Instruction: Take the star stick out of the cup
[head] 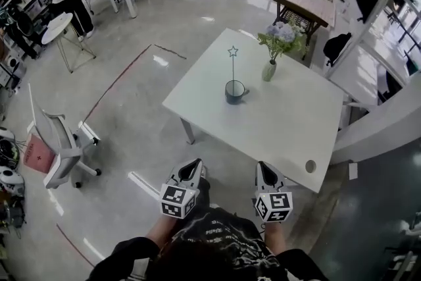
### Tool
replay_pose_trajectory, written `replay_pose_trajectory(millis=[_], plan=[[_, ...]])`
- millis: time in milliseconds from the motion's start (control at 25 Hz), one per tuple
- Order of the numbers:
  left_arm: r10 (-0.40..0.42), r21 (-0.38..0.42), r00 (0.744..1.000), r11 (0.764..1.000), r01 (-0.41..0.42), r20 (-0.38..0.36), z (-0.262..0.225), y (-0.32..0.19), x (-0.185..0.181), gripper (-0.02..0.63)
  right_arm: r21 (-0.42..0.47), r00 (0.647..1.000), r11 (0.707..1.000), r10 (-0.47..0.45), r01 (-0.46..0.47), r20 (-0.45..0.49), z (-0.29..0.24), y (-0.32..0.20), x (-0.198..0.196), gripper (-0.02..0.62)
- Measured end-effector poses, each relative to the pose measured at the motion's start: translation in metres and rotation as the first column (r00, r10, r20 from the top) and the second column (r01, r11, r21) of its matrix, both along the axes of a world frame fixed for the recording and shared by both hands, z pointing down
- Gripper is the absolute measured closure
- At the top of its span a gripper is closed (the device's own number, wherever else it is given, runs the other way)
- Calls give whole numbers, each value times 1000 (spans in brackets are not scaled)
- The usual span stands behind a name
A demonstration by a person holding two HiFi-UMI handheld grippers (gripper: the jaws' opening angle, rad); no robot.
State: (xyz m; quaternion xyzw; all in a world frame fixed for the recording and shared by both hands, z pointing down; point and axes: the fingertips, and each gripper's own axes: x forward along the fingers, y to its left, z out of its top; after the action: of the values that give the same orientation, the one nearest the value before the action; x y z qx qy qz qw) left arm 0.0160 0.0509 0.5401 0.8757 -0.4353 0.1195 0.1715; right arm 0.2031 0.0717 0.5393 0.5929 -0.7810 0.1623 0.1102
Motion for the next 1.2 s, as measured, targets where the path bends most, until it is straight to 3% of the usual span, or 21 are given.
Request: replay_pose_trajectory(millis=[600, 920, 1200], plan=[[72, -10, 997, 997, -72, -18, 17, -206, -31, 586, -46, 997, 997, 55, -58, -56, 1, -192, -36, 572], [76, -4, 997, 997, -76, -5, 17, -263, -55, 586, -92, 996, 992, 82, -83, -18, 2, -256, -42, 485], [56, -18, 998, 998, -57, -10, 14, -277, -49, 586, -75, 1000, 997, 10, -11, -14, -12, -297, -44, 451]])
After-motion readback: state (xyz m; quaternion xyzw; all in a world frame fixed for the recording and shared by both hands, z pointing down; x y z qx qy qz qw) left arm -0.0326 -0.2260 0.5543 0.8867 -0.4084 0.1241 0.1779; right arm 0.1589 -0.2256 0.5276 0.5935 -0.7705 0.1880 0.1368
